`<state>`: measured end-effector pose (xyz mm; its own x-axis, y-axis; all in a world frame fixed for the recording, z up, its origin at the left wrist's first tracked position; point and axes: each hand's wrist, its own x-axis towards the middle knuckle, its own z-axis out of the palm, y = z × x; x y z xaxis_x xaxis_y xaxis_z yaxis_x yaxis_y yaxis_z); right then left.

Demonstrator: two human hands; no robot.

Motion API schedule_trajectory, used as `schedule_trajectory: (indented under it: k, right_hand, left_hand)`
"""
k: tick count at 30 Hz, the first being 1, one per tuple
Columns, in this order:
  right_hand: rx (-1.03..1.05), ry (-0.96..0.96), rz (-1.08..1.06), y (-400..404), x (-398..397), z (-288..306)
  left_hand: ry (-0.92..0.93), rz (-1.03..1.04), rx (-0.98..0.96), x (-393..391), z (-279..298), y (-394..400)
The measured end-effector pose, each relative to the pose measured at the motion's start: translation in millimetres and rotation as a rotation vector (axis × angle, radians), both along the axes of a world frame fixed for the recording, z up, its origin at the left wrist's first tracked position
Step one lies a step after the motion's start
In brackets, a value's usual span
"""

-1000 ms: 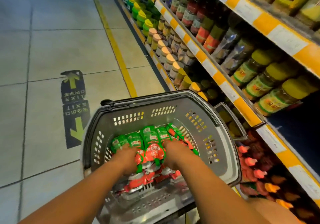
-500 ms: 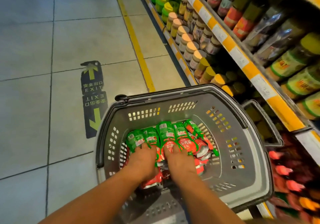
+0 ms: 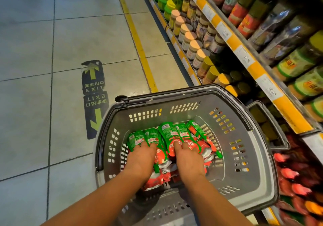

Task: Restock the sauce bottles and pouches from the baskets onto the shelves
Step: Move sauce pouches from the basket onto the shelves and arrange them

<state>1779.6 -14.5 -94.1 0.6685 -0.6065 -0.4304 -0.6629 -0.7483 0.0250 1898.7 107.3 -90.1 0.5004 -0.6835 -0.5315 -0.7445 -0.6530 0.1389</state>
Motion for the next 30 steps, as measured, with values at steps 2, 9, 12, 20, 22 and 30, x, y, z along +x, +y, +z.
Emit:
schedule_trajectory:
  k: [2, 9, 12, 20, 22, 30]
  right_hand:
    - [-0.033, -0.029, -0.025, -2, -1, 5]
    - [-0.185, -0.156, -0.119, -9, 1, 25]
    - [-0.202, -0.188, -0.136, -6, 0, 30]
    - [-0.184, -0.391, -0.208, -6, -8, 51]
    - [-0.160, -0.449, -0.238, -7, -13, 59]
    - [-0.094, -0.574, -0.431, -16, -41, 96]
  left_hand:
    - [-0.015, 0.030, -0.092, 6, 4, 3]
    - [-0.027, 0.103, -0.234, 27, 11, 6]
    - [-0.052, 0.111, -0.263, 37, 17, 8]
    - [-0.046, 0.221, -0.439, 55, 34, 15]
    - [-0.041, 0.280, -0.499, 55, 42, 17]
    - [0.152, 0.509, -0.796, 51, 67, 13]
